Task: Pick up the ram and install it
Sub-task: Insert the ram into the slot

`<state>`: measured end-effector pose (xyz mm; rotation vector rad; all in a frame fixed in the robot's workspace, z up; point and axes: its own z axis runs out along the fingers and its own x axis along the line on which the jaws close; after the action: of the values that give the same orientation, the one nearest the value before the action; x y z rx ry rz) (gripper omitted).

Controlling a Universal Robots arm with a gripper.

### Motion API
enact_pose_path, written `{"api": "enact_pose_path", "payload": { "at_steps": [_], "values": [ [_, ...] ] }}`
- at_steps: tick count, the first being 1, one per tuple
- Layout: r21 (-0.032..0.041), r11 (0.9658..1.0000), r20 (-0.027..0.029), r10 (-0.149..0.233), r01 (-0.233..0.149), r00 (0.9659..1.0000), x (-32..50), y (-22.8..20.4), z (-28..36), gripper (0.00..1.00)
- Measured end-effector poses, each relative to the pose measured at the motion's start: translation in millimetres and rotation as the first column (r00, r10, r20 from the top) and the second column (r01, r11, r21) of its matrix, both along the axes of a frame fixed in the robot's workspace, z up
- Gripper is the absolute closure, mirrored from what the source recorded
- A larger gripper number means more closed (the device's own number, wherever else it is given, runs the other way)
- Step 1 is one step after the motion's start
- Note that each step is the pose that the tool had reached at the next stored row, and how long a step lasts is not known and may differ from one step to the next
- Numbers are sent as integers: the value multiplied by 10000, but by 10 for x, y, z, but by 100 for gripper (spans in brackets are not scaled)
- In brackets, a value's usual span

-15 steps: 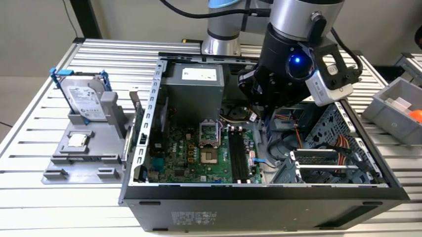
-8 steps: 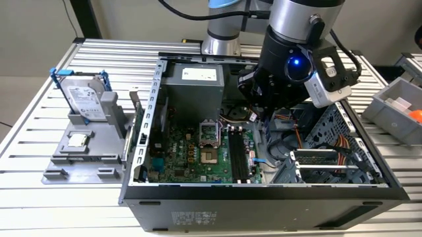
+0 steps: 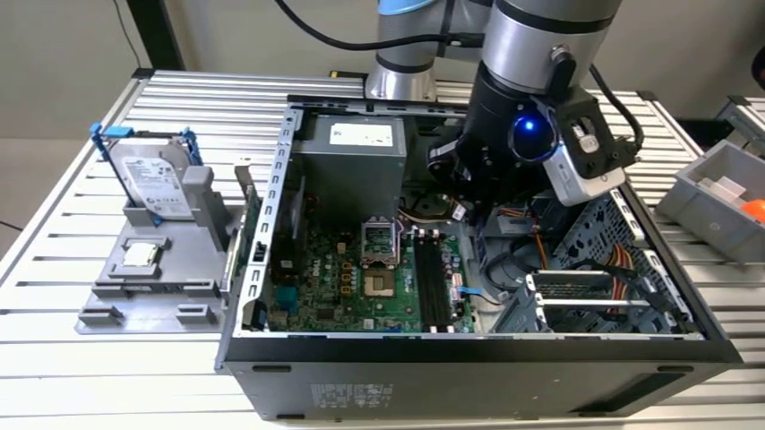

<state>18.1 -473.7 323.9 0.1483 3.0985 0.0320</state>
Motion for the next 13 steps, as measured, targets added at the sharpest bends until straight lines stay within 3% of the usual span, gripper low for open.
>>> {"api": "enact_pose_path", "payload": {
  "at_steps": [6, 13],
  "values": [
    [-7, 10000, -1, 1, -1, 10000, -1, 78, -104, 100],
    [-7, 10000, 0, 2, -2, 10000, -1, 87, -211, 100]
  ]
}}
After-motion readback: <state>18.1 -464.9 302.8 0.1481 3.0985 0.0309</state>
